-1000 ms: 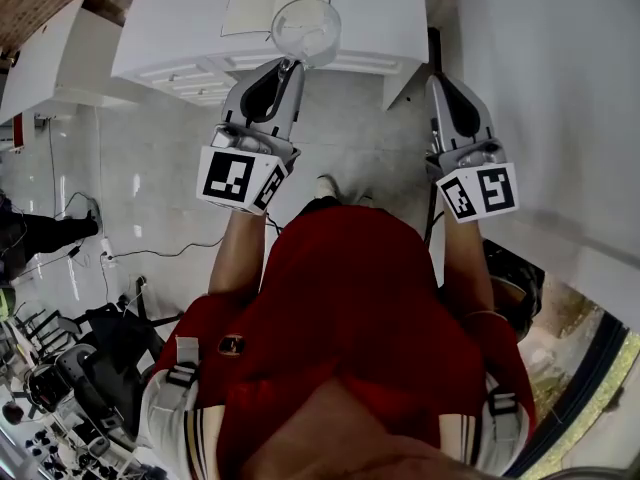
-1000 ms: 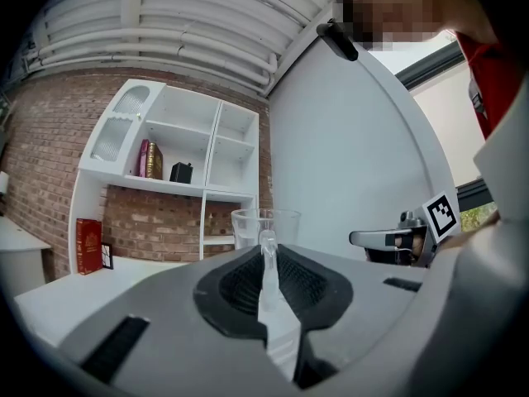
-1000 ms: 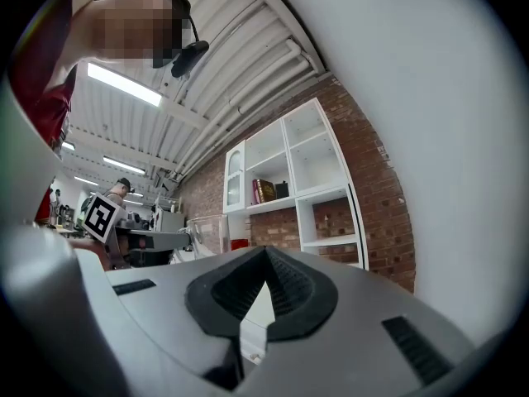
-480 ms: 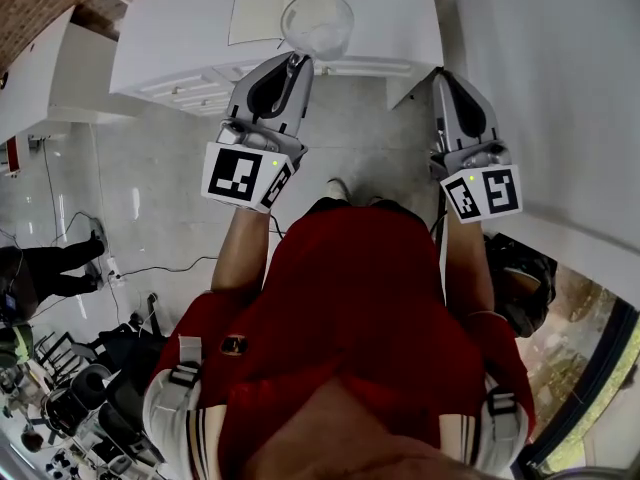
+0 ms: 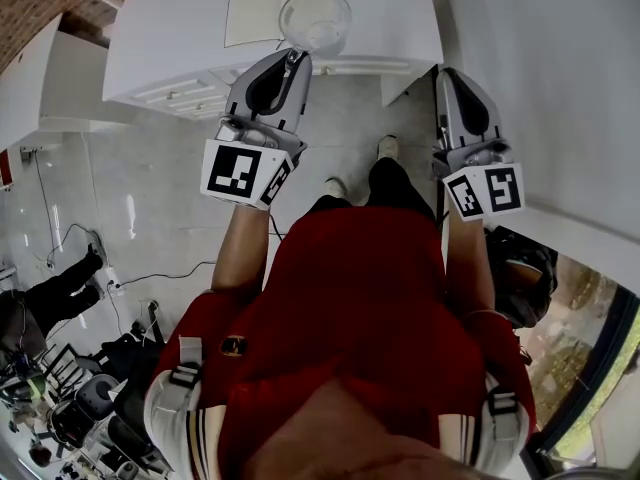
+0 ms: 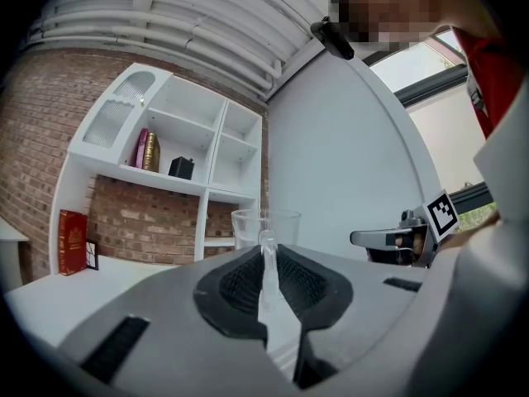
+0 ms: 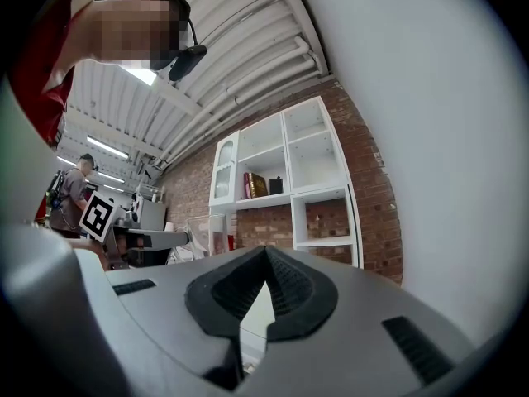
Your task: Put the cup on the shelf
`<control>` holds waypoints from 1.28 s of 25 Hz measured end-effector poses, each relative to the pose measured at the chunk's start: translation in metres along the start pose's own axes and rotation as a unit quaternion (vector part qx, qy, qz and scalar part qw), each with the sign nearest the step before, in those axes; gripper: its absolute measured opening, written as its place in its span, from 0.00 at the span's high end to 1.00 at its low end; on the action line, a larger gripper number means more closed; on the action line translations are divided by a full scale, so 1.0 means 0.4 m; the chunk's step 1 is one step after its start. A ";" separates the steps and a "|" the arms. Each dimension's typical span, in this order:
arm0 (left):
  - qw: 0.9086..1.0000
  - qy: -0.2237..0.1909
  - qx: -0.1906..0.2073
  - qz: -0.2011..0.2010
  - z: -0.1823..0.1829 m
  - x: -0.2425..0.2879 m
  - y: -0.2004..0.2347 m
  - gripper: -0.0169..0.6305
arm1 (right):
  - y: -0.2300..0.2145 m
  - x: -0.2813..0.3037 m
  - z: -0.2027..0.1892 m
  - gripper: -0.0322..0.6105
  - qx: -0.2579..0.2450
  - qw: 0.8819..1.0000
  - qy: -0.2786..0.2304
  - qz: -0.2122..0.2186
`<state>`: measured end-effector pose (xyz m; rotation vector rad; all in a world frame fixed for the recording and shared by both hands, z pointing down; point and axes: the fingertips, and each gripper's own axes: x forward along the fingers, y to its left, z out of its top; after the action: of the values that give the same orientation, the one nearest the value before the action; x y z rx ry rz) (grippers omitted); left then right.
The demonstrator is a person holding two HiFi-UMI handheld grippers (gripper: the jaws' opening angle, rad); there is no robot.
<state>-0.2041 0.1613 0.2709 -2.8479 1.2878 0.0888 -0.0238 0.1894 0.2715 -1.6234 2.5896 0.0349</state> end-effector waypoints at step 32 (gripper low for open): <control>0.999 0.020 0.013 0.047 -0.048 0.417 0.108 0.91 | -0.391 0.307 -0.017 0.95 0.008 0.999 -0.012 0.044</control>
<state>-0.1257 0.0069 0.2807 -2.7806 1.4190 0.0154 0.0631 0.0104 0.2718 -1.4934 2.6341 0.0384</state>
